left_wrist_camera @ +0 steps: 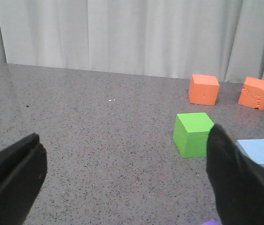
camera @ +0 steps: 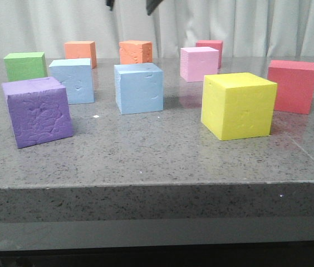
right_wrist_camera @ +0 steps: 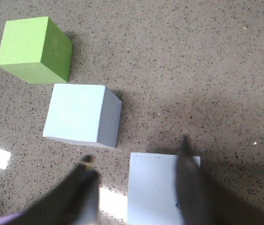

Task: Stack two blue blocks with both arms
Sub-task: 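Lower the light blue cube onto the table and open the right gripper, then raise the right gripper away from the placed cube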

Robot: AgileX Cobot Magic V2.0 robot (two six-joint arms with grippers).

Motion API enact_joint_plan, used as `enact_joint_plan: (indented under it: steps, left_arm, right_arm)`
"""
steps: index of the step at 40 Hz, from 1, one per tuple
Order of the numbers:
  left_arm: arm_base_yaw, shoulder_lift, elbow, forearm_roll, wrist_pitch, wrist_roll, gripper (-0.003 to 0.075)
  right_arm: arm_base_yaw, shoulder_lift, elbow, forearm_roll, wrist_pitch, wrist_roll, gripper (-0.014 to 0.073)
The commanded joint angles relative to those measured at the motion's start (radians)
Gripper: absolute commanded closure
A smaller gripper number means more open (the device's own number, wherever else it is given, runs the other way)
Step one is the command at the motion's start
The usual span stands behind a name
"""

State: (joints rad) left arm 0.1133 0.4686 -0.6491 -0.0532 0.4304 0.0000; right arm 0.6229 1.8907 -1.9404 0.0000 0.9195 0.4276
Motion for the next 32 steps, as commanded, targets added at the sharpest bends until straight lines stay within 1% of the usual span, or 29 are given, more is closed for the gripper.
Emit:
enact_joint_plan:
  steps: [1, 3, 6, 12, 16, 22, 26, 32]
  left_arm:
    - [0.0, 0.01, -0.037, -0.002, -0.088, 0.0, 0.0048]
    - [0.0, 0.01, -0.037, -0.002, -0.088, 0.0, 0.0048]
    - [0.0, 0.01, -0.037, -0.002, -0.088, 0.0, 0.0048]
    - [0.0, 0.01, -0.037, -0.002, -0.088, 0.0, 0.0048]
    - [0.0, 0.01, -0.037, -0.002, -0.088, 0.0, 0.0048]
    - [0.0, 0.01, -0.037, -0.002, -0.088, 0.0, 0.0048]
    - [0.0, 0.01, -0.037, -0.002, -0.088, 0.0, 0.0048]
    - [0.0, 0.01, -0.037, -0.002, -0.088, 0.0, 0.0048]
  right_arm:
    - [-0.004, -0.067, -0.032, -0.012, -0.047, -0.001, 0.0499]
    - [-0.005, -0.071, -0.032, -0.012, -0.042, -0.001, 0.0588]
    - [-0.012, -0.087, -0.032, -0.015, -0.032, -0.001, 0.0666]
    - [-0.065, -0.127, -0.032, -0.015, 0.024, -0.002, 0.0656]
    - [-0.122, -0.161, -0.031, -0.015, 0.092, -0.049, 0.0656]
    - [-0.232, -0.215, -0.017, -0.015, 0.215, -0.161, 0.0656]
    - [-0.299, -0.269, 0.041, -0.015, 0.222, -0.217, 0.0656]
    - [-0.384, -0.361, 0.185, -0.015, 0.195, -0.246, 0.0656]
